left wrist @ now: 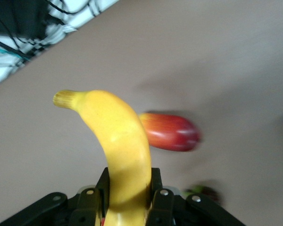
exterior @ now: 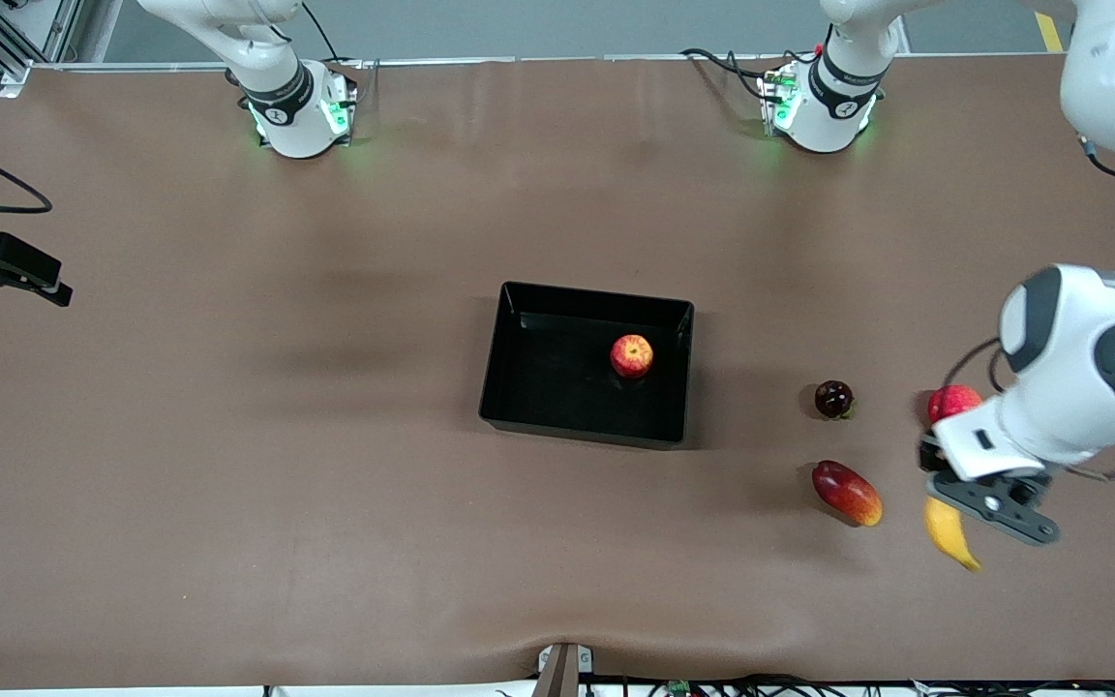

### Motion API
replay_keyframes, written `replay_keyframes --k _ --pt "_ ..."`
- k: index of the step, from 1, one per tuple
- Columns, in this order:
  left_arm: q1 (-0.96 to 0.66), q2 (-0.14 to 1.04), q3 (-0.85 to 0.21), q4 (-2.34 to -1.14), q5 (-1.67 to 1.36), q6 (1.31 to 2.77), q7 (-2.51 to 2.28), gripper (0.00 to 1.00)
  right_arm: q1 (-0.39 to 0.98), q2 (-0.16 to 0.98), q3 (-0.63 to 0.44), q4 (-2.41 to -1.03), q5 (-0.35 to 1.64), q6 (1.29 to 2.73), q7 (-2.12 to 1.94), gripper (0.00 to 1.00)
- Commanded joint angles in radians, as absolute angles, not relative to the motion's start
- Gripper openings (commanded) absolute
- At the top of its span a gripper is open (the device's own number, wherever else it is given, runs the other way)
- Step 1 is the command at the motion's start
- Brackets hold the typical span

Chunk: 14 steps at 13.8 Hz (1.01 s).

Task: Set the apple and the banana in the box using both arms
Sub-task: 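Lift the banana and carry it over the tray with the left gripper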

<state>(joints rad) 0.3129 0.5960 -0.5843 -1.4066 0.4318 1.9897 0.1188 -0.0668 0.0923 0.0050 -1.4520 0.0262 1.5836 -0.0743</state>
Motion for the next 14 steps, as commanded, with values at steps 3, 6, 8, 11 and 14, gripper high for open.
replay_keyframes --k 3,6,8,11,14 --pt "0.276 0.572 -0.787 -1.447 0.413 1.876 -0.265 0.0 -0.136 0.103 0.011 -1.411 0.06 1.582 -0.075 1.0" --pt "0.135 0.58 -0.787 -1.468 0.423 1.922 -0.484 0.0 -0.161 0.098 0.011 -1.407 0.104 1.58 -0.08 1.0" --pt "0.037 0.598 -0.785 -1.47 0.426 2.001 -0.624 0.0 -0.15 0.098 0.014 -1.411 0.091 1.58 -0.078 1.0" --pt "-0.076 0.65 -0.782 -1.477 0.538 2.112 -0.815 0.0 -0.147 0.1 0.017 -1.417 0.092 1.566 -0.078 1.0" --pt "-0.136 0.713 -0.781 -1.523 0.707 2.247 -0.974 0.0 -0.129 0.1 0.017 -1.433 0.069 1.563 -0.078 1.0"
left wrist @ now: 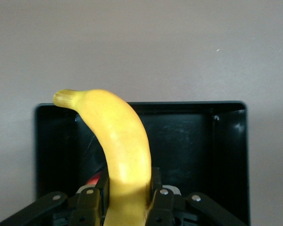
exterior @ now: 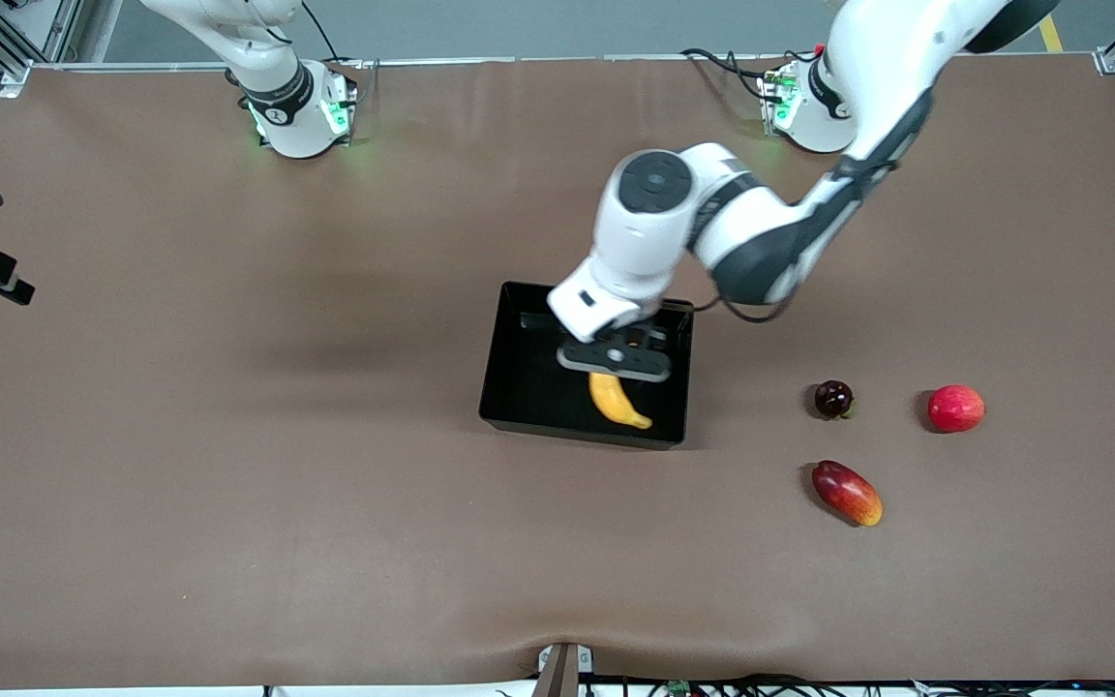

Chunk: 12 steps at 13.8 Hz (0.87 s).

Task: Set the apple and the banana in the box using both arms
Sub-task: 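Lift the banana and carry it over the tray with the left gripper, then lower the banana into the tray and open the left gripper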

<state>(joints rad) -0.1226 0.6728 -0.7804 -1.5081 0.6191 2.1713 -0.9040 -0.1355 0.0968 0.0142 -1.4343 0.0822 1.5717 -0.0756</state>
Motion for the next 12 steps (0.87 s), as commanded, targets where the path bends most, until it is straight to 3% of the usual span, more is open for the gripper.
replay_keyframes --k 1,8,12 --pt "-0.15 0.738 -0.779 -1.534 0.745 2.294 -1.001 0.0 -0.127 0.104 0.017 -1.442 0.052 1.563 -0.078 1.0" --pt "-0.281 0.796 -0.695 -1.531 0.871 2.344 -1.195 0.0 -0.1 0.1 0.017 -1.439 -0.012 1.549 -0.08 1.0" --pt "-0.347 0.807 -0.637 -1.526 0.871 2.367 -1.195 0.0 -0.118 0.068 0.011 -1.439 -0.014 1.442 -0.078 1.0"
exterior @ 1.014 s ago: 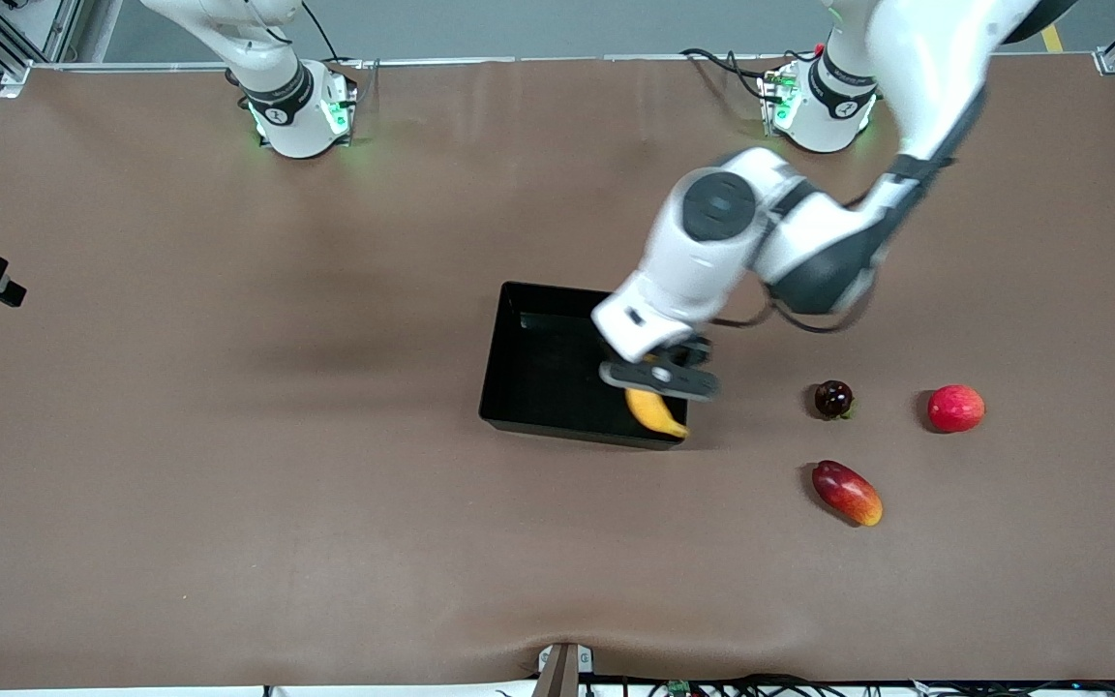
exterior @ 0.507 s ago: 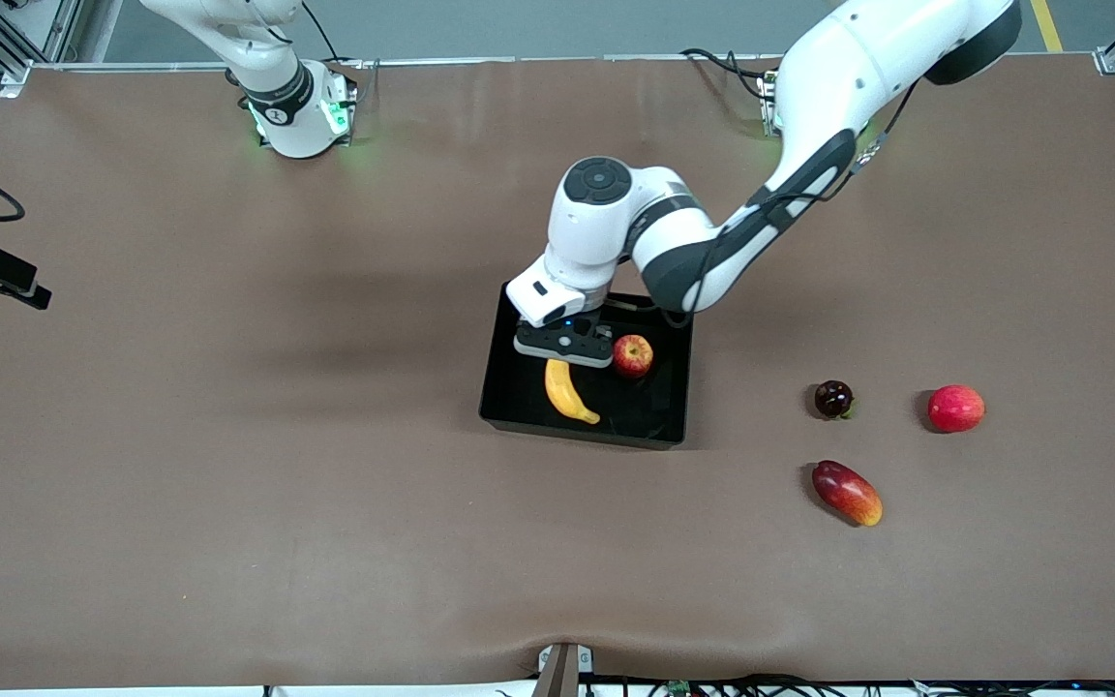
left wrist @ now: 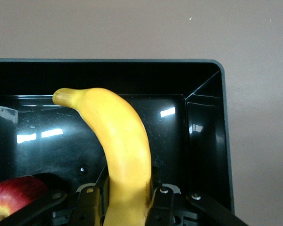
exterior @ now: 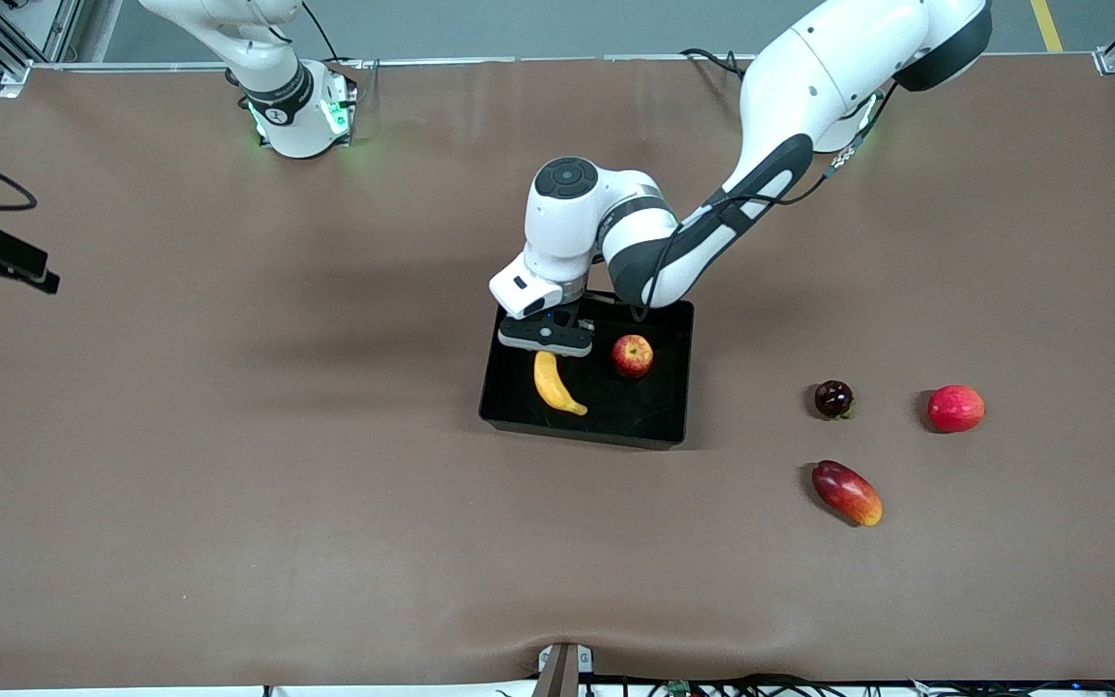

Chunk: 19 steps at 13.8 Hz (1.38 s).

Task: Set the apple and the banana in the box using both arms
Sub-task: 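Lower the banana into the tray and open the left gripper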

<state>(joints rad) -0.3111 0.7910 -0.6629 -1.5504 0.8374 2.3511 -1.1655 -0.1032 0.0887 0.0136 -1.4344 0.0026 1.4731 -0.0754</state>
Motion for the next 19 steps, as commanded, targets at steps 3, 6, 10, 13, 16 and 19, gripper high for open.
replay_keyframes --k 3,6,10,13,16,19 --pt "-0.357 0.825 -0.617 -1.529 0.873 2.408 -1.193 0.0 -0.124 0.071 0.011 -1.439 -0.021 1.451 -0.078 1.0" --pt "-0.4 0.856 -0.548 -1.526 0.896 2.451 -1.207 0.0 -0.127 0.078 0.011 -1.44 -0.014 1.486 -0.078 1.0" --pt "-0.411 0.89 -0.526 -1.523 0.887 2.465 -1.212 0.0 -0.12 0.081 0.011 -1.44 -0.009 1.488 -0.078 1.0" --pt "-0.41 0.893 -0.526 -1.523 0.879 2.464 -1.212 0.04 -0.12 0.081 0.012 -1.439 -0.009 1.494 -0.078 1.0" --pt "-0.407 0.882 -0.525 -1.523 0.89 2.462 -1.2 1.0 -0.127 0.083 0.012 -1.437 -0.015 1.511 -0.078 1.0" --pt "-0.402 0.862 -0.526 -1.52 0.879 2.447 -1.204 1.0 -0.127 0.083 0.012 -1.437 -0.005 1.509 -0.078 1.0"
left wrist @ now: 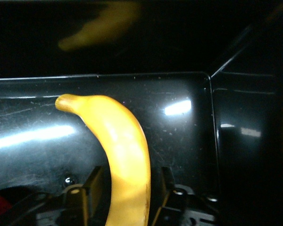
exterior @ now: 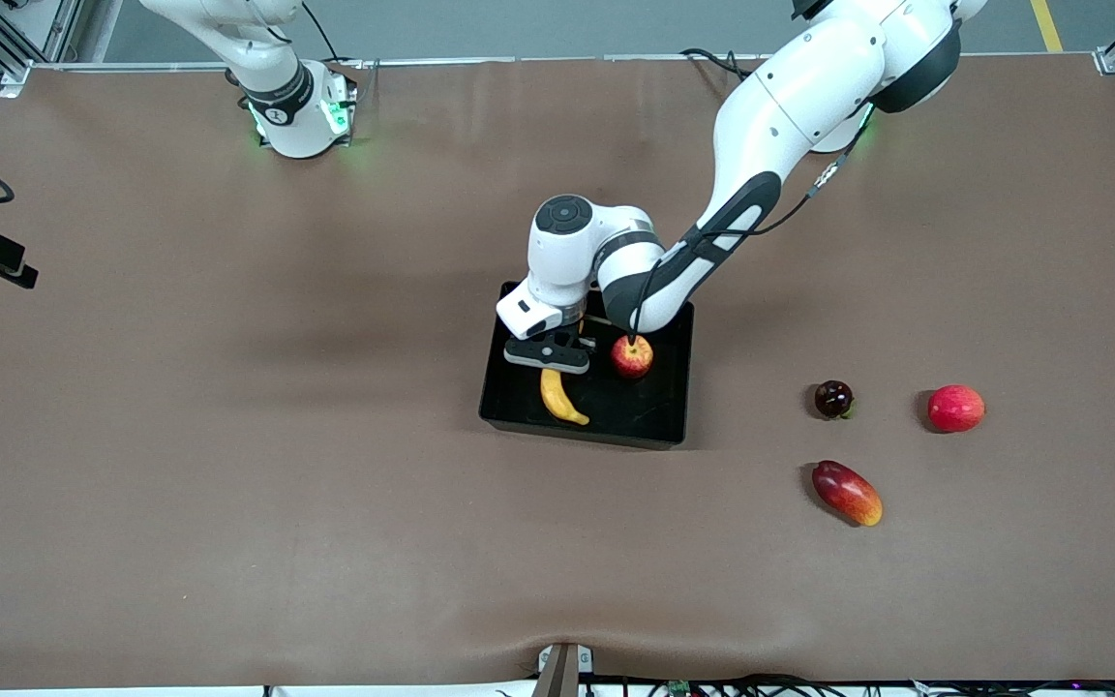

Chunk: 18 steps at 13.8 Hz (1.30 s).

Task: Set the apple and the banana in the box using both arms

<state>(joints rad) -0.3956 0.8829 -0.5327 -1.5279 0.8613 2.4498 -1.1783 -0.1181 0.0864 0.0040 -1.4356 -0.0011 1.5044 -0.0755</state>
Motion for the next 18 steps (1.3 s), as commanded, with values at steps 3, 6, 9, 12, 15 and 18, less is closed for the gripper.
replay_keyframes --k 3,6,9,12,15,18 --pt "-0.39 0.838 -0.532 -1.519 0.876 2.398 -1.201 1.0 -0.118 0.083 0.014 -1.437 -0.003 1.511 -0.077 1.0" --pt "-0.351 0.789 -0.547 -1.52 0.829 2.359 -1.195 1.0 -0.11 0.083 0.017 -1.437 -0.005 1.525 -0.077 1.0" --pt "-0.25 0.747 -0.638 -1.519 0.767 2.281 -1.17 1.0 -0.103 0.083 0.017 -1.437 -0.005 1.523 -0.077 1.0" --pt "-0.097 0.715 -0.78 -1.519 0.756 2.11 -1.151 1.0 -0.101 0.083 0.017 -1.437 -0.003 1.525 -0.075 1.0" --pt "0.149 0.71 -1.001 -1.52 0.756 1.94 -1.036 1.0 -0.1 0.083 0.017 -1.437 -0.003 1.523 -0.075 1.0" --pt "0.375 0.712 -1.173 -1.52 0.756 1.803 -0.971 1.0 -0.1 0.083 0.017 -1.437 -0.002 1.525 -0.075 1.0"
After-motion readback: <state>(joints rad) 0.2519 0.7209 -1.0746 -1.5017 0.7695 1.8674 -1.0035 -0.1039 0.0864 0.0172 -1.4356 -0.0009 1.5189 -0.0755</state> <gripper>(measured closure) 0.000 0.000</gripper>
